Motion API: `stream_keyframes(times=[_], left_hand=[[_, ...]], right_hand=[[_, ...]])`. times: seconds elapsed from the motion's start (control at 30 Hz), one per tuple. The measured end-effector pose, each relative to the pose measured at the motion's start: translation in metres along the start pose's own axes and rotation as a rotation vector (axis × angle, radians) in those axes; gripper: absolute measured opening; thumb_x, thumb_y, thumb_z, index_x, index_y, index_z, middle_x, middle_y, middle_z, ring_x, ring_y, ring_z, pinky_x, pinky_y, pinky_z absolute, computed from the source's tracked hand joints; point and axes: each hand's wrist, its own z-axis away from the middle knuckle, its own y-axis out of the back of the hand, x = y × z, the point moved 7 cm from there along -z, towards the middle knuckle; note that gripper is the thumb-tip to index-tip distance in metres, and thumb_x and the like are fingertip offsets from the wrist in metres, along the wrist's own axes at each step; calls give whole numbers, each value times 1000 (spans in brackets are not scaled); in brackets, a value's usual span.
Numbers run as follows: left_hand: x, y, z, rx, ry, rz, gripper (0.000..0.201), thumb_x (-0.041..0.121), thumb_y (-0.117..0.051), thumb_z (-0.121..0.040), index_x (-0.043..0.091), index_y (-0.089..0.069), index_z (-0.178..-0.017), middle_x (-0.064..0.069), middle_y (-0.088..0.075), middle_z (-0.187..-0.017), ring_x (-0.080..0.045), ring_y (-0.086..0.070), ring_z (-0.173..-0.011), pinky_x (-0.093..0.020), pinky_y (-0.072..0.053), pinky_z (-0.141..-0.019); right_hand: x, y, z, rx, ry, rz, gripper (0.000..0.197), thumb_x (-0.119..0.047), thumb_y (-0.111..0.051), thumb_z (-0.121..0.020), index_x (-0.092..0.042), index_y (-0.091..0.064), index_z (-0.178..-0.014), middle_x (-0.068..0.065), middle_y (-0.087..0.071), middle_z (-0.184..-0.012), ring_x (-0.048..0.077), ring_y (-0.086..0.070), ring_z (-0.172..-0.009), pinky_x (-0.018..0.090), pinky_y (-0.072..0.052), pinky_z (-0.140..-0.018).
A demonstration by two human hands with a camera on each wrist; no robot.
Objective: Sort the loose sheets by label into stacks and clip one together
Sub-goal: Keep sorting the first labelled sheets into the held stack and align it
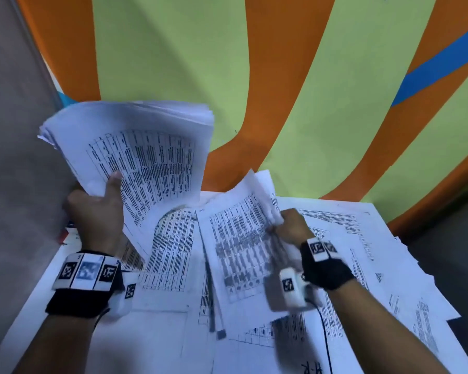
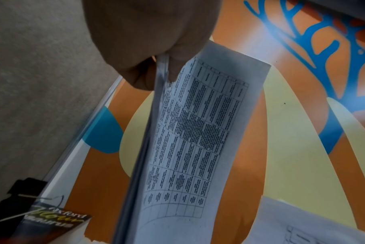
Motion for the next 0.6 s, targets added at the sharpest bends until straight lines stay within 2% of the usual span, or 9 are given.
stream_keyframes(times=[0.1,0.2,0.3,0.33,0.37,0.4,0.47,0.53,0.6], left_hand=[[6,9,-9,48,-12,-39,55,25,-70,-86,-24,-55,-103,-37,-63,-108,-42,-64,-101,-50,-50,-78],[13,20,-17,88,-24,-86,56,27,-69,-86,-25,-55,-100,-38,-63,-106,-40,-65,-97,-52,-49,-74],[14,29,-22,108,-14,-132,54,31,-68,-87,-21,-60,-92,-32,-68,-94,-30,-67,-87,-53,-50,-67],[15,31,-22,108,-13,-144,52,31,-68,-87,-21,-61,-90,-29,-68,-92,-27,-66,-86,-53,-50,-68],[16,31,-22,104,-9,-152,52,28,-67,-88,-23,-60,-93,-29,-68,-97,-28,-66,-91,-53,-50,-72],[15,31,-22,97,-3,-157,53,25,-67,-88,-26,-57,-98,-31,-67,-104,-32,-66,-96,-53,-49,-77],[13,31,-23,87,5,-163,49,22,-66,-89,-25,-58,-100,-31,-65,-109,-34,-65,-99,-47,-47,-78],[9,31,-24,80,18,-164,46,24,-66,-89,-21,-61,-96,-32,-66,-107,-28,-67,-94,-45,-48,-70],[2,30,-27,81,35,-147,42,26,-67,-88,-15,-63,-84,-30,-69,-97,-10,-61,-78,-32,-43,-57]], right_hand=[[-11,7,-36,-98,39,188,40,-26,-69,-85,-10,-43,-59,7,-48,-64,22,-48,-72,26,-26,-48],[-15,14,-65,-86,-30,216,37,-25,-68,-84,-7,-42,-66,10,-48,-78,22,-46,-76,26,-28,-48],[-8,-3,-76,-99,-142,180,32,-17,-62,-90,-3,-45,-66,13,-52,-80,24,-49,-72,28,-33,-51],[-4,-16,-78,-118,-154,193,26,-16,-59,-92,0,-51,-73,14,-55,-85,25,-55,-75,30,-40,-58],[-2,-28,-77,-129,-158,213,20,-17,-57,-93,2,-57,-89,17,-60,-95,27,-61,-87,31,-45,-68],[0,-41,-77,-126,-165,233,23,-22,-56,-94,-2,-58,-104,19,-62,-106,30,-63,-100,33,-47,-78],[7,-60,-78,-84,-198,293,36,-38,-56,-92,-10,-59,-114,19,-60,-120,33,-57,-114,36,-45,-88],[12,-72,-77,-46,-235,259,39,-39,-53,-93,-9,-59,-117,17,-57,-124,33,-51,-120,31,-41,-80],[12,-77,-80,-25,-237,202,26,-29,-55,-93,-8,-59,-109,16,-60,-110,32,-55,-116,29,-40,-75]])
